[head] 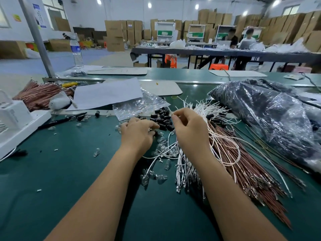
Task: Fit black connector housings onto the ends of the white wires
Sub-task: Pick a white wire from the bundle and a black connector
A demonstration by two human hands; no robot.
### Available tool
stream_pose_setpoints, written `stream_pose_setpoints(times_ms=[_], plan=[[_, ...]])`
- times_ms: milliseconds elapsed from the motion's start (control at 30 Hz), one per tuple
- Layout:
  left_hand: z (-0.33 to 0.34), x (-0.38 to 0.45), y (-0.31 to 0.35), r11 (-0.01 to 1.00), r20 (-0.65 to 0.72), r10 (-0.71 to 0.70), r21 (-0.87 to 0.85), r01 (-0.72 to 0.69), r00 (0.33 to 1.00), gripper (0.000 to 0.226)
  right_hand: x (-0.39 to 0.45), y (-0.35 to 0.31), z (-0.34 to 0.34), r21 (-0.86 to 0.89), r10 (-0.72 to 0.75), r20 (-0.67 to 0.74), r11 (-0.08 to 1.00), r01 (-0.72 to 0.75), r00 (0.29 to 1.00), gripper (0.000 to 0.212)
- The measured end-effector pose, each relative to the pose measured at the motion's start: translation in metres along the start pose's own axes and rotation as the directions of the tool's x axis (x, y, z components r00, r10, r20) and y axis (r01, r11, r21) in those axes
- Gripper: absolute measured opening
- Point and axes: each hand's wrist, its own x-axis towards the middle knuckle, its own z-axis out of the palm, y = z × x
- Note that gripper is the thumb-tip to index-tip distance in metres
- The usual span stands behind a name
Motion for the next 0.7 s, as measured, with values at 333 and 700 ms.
stream_pose_setpoints(times_ms=[333,700], plan=[[-0.01,0.001,-0.006,0.987,0.058,0.149,0.06,-0.152,0.987,0.013,-0.007,0.018,-0.015,-0.113,-0.058,0.012,0.992,0.059,0.998,0.021],[-0.017,0.0,-0.003,0.481,-0.056,-0.325,-0.869,0.114,0.944,0.022,-0.011,0.018,-0.007,-0.1,-0.051,0.096,0.993,0.061,0.994,0.02]])
